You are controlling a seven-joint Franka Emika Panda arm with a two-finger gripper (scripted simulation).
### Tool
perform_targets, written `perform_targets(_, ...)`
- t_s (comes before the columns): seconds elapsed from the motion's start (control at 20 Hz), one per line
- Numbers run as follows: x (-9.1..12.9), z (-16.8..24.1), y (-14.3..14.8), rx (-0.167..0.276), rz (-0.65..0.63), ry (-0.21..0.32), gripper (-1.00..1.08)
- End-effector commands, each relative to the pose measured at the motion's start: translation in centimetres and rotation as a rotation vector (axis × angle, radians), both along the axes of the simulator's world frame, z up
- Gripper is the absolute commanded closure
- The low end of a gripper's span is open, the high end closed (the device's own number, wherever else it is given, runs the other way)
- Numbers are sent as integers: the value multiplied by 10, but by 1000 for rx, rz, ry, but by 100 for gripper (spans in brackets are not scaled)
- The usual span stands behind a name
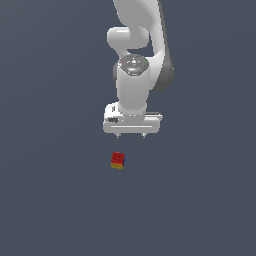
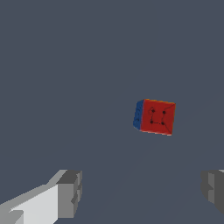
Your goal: Pick up the object and move it to a goal position.
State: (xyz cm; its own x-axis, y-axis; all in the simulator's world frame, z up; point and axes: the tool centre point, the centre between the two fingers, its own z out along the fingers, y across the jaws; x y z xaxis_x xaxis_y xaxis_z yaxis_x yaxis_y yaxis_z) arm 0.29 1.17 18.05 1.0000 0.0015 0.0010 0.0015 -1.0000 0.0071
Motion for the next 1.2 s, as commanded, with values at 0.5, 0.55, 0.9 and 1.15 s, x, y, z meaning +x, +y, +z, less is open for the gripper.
perform_targets(0.5, 5, 14, 15, 27, -2, -38, -92)
perform_targets(0.55, 5, 14, 15, 27, -4, -38, -92)
perform_targets(0.9, 6, 11, 13, 23, 24, -35, -92)
perform_targets(1.15, 8, 7, 10, 18, 83, -33, -92)
